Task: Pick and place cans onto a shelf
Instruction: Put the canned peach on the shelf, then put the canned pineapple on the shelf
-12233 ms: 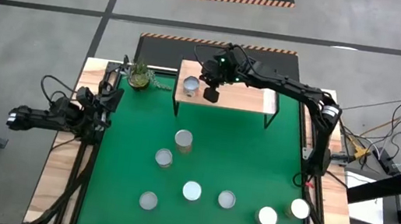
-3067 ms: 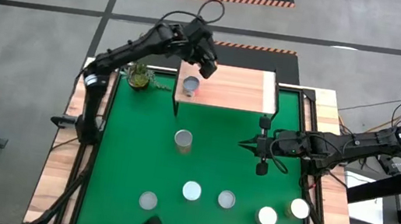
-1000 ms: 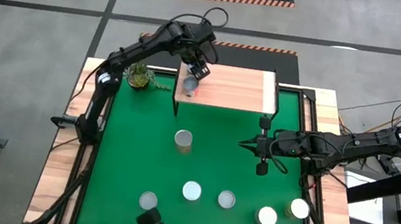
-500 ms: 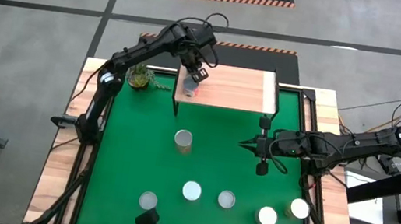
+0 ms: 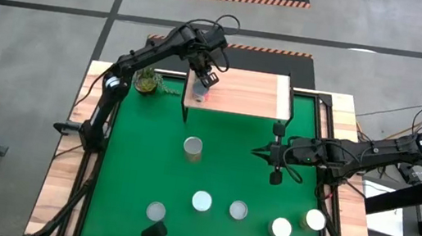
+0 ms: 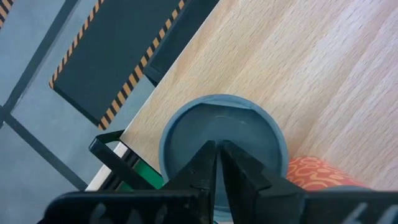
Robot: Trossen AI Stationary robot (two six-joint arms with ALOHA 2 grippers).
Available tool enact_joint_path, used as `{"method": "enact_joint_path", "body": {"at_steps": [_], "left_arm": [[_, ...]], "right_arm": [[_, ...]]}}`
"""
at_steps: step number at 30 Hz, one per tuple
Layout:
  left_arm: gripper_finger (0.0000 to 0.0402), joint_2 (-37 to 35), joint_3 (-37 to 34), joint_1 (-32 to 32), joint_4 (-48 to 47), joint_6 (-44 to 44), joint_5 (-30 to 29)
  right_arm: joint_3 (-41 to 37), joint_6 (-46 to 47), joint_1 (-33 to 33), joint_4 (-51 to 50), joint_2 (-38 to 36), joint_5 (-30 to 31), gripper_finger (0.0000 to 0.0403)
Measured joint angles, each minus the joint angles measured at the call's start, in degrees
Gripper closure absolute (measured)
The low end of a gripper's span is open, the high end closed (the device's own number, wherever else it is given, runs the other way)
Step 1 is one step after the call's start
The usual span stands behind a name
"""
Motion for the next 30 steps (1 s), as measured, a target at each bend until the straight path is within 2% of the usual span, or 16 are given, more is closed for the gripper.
{"method": "enact_joint_path", "body": {"at_steps": [11,16,20,25,30], "left_arm": [[0.0394,-2.67,0.0,-0.44,0.42,-1.3,0.02],[0.0394,-5.61,0.0,-4.03,1.31,-3.49,-0.16],[0.0394,-8.46,0.0,-11.7,5.45,-1.97,-1.03],[0.0394,-10.61,0.0,-24.9,10.19,3.16,-9.54],[0.0394,-10.88,-0.18,-36.94,11.06,7.07,-11.69]], "right_arm": [[0.0,0.0,0.0,-0.02,0.0,0.0,0.039],[0.0,1.14,0.0,-0.03,0.0,-0.02,0.039],[0.0,3.1,0.0,-0.34,0.0,-0.02,0.039],[-0.19,6.64,0.0,-0.97,0.0,-0.09,0.039],[-2.12,9.84,0.0,-0.42,0.02,-0.11,0.039]]}}
